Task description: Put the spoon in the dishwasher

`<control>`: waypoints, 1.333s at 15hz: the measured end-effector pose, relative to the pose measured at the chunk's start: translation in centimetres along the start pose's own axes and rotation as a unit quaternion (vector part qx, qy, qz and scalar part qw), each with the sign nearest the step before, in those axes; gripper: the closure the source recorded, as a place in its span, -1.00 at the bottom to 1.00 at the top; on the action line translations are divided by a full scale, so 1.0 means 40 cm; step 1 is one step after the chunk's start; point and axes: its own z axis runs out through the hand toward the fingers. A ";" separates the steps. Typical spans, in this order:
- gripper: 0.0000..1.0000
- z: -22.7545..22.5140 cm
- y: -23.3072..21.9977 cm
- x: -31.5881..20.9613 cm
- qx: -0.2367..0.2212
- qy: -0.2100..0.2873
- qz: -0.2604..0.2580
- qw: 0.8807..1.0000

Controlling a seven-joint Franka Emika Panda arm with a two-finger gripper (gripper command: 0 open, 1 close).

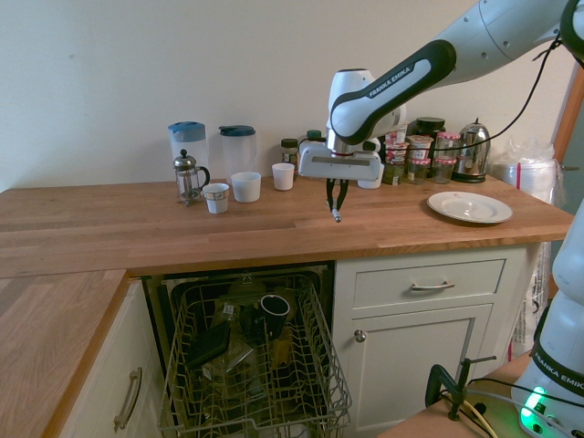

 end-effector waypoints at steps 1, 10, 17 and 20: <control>1.00 -0.005 0.022 -0.074 0.000 0.003 -0.014 1.000; 1.00 0.104 0.212 -0.447 -0.034 0.014 -0.080 0.996; 1.00 0.227 0.238 -0.525 -0.034 0.031 -0.088 0.995; 1.00 0.300 0.277 -0.584 -0.042 0.034 -0.096 0.994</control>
